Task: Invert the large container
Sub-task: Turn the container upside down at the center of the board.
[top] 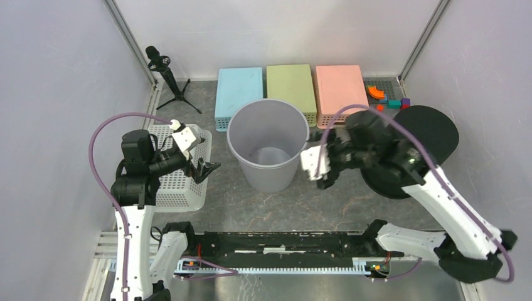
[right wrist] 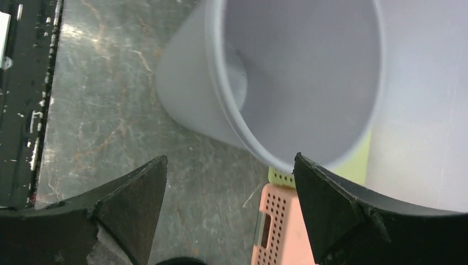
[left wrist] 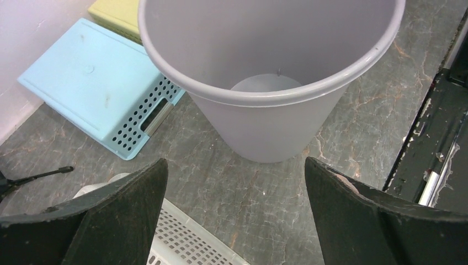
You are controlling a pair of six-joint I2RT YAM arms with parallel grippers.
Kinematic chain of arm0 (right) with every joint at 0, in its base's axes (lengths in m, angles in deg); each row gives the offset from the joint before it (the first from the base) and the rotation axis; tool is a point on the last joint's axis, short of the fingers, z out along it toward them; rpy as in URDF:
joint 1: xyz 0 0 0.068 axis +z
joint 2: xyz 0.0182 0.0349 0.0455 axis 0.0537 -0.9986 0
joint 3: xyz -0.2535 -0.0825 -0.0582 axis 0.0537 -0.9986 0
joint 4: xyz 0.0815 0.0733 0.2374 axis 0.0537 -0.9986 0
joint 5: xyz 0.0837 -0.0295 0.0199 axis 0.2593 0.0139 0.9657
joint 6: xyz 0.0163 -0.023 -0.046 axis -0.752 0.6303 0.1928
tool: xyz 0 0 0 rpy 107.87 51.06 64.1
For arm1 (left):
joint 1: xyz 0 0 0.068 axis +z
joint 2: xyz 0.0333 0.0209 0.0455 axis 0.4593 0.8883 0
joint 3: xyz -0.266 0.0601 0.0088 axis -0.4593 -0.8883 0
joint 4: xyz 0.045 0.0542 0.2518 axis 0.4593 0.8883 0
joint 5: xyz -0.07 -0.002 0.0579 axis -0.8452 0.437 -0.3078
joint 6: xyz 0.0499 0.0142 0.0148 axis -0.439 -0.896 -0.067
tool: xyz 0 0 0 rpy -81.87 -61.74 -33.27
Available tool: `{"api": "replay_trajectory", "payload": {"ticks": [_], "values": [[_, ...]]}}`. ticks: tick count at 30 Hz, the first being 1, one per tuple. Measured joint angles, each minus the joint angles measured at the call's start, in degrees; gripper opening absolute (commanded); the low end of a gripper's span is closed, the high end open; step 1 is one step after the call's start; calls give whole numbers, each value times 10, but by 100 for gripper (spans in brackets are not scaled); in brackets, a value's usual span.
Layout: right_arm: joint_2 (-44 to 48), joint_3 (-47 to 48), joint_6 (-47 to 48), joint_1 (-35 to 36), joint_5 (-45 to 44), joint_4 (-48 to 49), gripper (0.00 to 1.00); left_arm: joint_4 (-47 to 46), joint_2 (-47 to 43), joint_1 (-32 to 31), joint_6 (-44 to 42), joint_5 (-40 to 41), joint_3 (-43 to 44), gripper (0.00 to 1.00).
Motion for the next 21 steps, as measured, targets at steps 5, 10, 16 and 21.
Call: {"api": "replay_trajectory", "payload": {"ticks": [5, 10, 16, 21], "values": [[-43, -31, -53, 197, -135, 43, 86, -14, -6, 9, 10, 7, -13, 100], [-84, -50, -70, 252, -253, 101, 81, -21, -21, 14, 13, 10, -35, 100], [-121, -52, -73, 274, -311, 147, 66, -29, -30, 15, 13, 11, -45, 100], [-153, -52, -84, 274, -307, 156, 39, -32, -30, 17, 13, 10, -45, 100]]}}
